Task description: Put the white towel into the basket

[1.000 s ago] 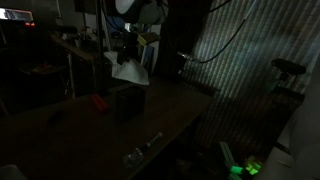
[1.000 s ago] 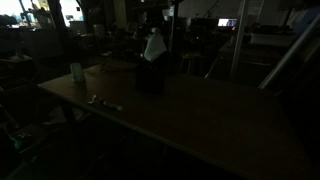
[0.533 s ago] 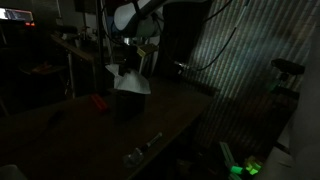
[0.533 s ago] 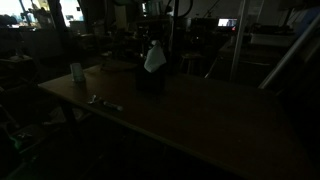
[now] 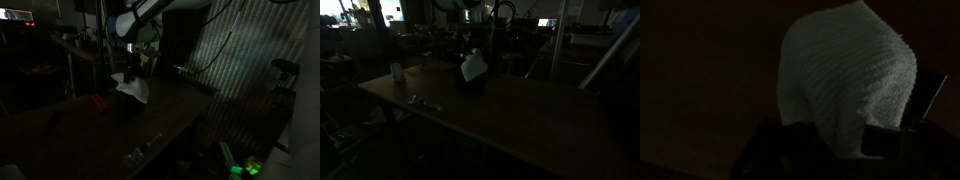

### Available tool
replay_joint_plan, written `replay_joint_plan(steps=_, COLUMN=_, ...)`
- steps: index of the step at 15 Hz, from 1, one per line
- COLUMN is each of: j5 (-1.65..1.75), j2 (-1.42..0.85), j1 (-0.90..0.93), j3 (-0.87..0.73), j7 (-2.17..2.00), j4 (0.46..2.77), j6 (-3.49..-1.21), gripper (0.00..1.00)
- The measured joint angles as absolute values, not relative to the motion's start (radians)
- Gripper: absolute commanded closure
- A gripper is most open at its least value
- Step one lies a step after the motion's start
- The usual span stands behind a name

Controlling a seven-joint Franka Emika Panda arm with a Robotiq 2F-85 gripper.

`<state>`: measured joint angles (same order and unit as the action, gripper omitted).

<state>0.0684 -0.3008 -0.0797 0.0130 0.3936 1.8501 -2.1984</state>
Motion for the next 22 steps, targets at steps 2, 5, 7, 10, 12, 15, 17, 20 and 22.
replay_joint_plan(steps=2, j5=0.068, j2=-0.301, j1=-0.077, j3=0.014, j7=0.394, j4=1.85, j6=-2.15, gripper=1.0)
replay_joint_plan(steps=5, j5=0.068, j2=-0.302, j1=-0.072, j3=0.02, j7=0.394, j4=1.85, j6=-2.127, gripper=1.0)
replay_joint_plan(steps=7, j5=0.068, j2=-0.305, j1=-0.067, j3=0.021, j7=0.393, j4=1.85, j6=-2.127, gripper=1.0)
replay_joint_plan(steps=10, j5=0.06, j2=-0.314, j1=-0.064, j3=0.024, j7=0.393, j4=1.849, j6=-2.128, gripper=1.0)
replay_joint_plan(steps=12, j5=0.045, j2=-0.328, j1=-0.064, j3=0.027, j7=0.393, j4=1.847, j6=-2.128, gripper=1.0)
replay_joint_plan(steps=15, j5=0.003, j2=-0.36, j1=-0.065, j3=0.033, j7=0.394, j4=1.839, j6=-2.128, gripper=1.0)
replay_joint_plan(steps=17, j5=-0.027, j2=-0.377, j1=-0.067, j3=0.035, j7=0.394, j4=1.833, j6=-2.128, gripper=1.0)
replay_joint_plan(steps=20, j5=-0.061, j2=-0.389, j1=-0.073, j3=0.035, j7=0.394, j4=1.825, j6=-2.128, gripper=1.0)
replay_joint_plan(steps=22, j5=-0.079, j2=-0.393, j1=-0.078, j3=0.035, j7=0.394, j4=1.823, j6=-2.127, gripper=1.0)
